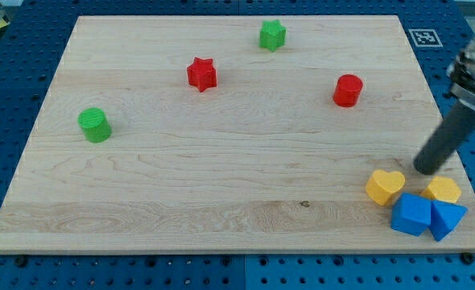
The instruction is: Place your arm to the top left of the red circle
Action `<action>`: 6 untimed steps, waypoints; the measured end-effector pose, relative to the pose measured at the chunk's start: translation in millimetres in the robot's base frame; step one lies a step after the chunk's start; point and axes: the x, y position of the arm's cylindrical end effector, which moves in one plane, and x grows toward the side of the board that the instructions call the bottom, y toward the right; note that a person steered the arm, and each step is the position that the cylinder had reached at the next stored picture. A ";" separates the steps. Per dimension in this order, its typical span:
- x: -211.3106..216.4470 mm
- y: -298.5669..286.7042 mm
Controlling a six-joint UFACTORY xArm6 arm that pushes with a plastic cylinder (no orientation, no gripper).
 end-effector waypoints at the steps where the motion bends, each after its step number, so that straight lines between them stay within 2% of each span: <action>1: -64.6 -16.9; 2: -119.9 -10.7; 3: -182.4 -38.4; 4: -188.7 -86.6; 6: -148.6 -71.4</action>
